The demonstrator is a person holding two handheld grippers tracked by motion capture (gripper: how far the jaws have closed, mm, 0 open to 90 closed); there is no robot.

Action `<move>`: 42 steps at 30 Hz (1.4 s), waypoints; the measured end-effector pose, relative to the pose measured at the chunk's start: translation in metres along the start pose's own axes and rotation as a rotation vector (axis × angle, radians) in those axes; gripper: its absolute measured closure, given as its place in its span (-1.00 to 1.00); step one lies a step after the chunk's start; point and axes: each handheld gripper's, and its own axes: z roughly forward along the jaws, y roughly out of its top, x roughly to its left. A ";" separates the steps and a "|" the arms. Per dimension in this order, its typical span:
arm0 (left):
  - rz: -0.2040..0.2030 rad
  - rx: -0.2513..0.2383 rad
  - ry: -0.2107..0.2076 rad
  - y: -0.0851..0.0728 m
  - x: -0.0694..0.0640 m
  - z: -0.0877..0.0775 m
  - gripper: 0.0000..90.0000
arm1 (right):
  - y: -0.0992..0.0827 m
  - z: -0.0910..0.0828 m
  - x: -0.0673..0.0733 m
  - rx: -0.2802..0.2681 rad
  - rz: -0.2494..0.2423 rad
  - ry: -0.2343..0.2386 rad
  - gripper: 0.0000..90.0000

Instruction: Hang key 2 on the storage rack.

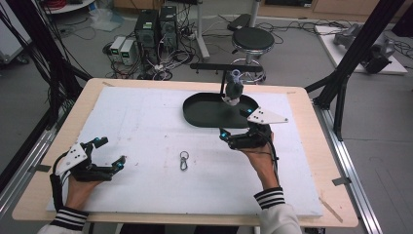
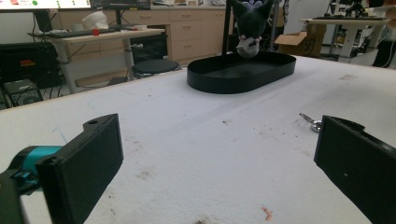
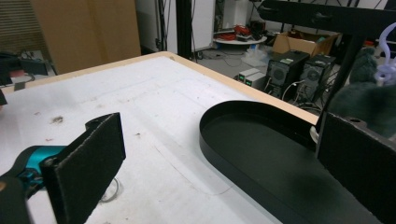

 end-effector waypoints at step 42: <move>-0.001 -0.006 -0.004 0.000 0.000 -0.001 -0.96 | 0.019 0.056 0.026 0.260 -0.156 0.356 -0.98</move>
